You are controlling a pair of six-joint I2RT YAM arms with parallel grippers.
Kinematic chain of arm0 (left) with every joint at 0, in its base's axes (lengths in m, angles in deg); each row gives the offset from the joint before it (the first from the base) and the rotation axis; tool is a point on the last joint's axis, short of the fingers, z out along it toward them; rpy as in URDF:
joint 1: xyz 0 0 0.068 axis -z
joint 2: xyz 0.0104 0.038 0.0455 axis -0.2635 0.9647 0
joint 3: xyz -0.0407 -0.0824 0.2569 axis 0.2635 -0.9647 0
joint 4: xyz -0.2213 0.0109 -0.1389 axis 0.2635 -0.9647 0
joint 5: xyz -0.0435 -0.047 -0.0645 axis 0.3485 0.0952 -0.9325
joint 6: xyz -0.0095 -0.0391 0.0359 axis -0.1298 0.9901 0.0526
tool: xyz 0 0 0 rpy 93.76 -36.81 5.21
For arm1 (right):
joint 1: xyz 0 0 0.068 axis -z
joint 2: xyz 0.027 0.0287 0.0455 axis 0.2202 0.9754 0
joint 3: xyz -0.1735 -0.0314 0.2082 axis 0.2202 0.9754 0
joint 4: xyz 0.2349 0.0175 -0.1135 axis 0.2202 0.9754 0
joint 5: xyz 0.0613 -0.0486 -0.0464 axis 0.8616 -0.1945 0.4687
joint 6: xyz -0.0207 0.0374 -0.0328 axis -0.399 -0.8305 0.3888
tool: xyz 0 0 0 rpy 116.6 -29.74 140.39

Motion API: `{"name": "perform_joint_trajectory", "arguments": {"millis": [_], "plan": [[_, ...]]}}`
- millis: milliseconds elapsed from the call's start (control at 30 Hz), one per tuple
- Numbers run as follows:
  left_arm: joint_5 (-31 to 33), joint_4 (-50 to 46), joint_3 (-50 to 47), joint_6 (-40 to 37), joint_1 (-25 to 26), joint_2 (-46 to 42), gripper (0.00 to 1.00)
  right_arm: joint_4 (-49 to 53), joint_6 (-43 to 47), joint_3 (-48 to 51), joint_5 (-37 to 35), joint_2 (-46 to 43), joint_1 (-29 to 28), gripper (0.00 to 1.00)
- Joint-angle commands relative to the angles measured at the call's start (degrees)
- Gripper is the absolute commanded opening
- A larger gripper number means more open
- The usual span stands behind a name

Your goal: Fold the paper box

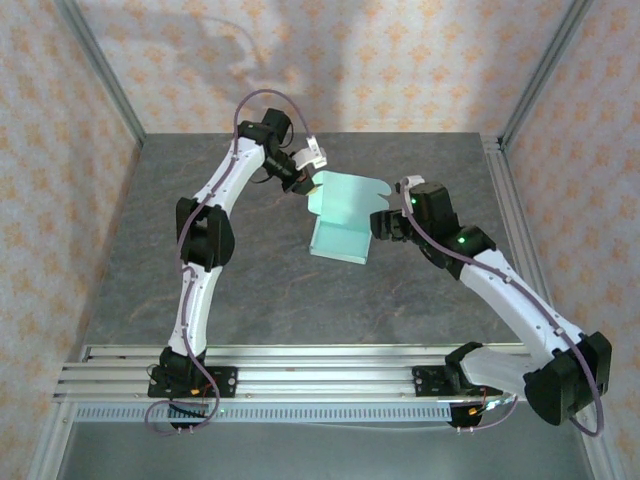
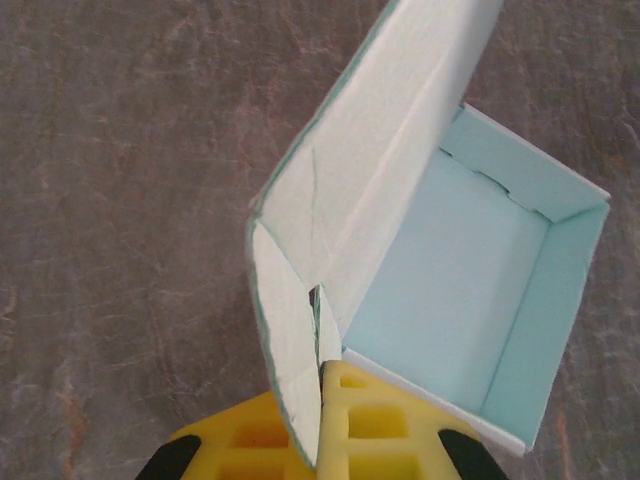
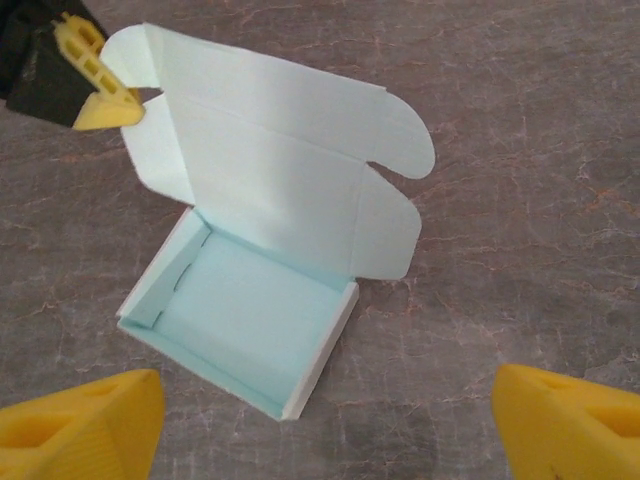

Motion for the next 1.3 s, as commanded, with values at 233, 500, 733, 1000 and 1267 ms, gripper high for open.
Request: {"name": "perform_joint_trajectory", "arguments": {"millis": [233, 500, 733, 1000, 1267], "plan": [[-1.78, 1.51, -11.49, -3.94, 0.29, -8.75, 0.00, 4.48, 11.24, -12.10, 14.63, 12.37, 10.55, 0.84], [-1.60, 2.33, -13.68, -3.84, 0.31, -10.06, 0.00, 16.17, 28.58, -21.51, 29.10, 23.89, 12.47, 0.83], [-1.47, 2.37, -14.13, -3.77, 0.34, -9.99, 0.00, 22.21, 34.39, -28.05, 28.97, 31.99, 12.93, 0.70], [-1.51, 2.49, -13.91, -3.44, 0.29, -9.79, 0.00, 28.73, 38.82, -33.70, 31.73, 39.00, 13.01, 0.44], [-1.30, 2.34, -13.69, -3.45, 0.29, -9.54, 0.00, 31.74, 40.88, -35.54, 32.35, 41.59, 13.41, 0.24]]}}
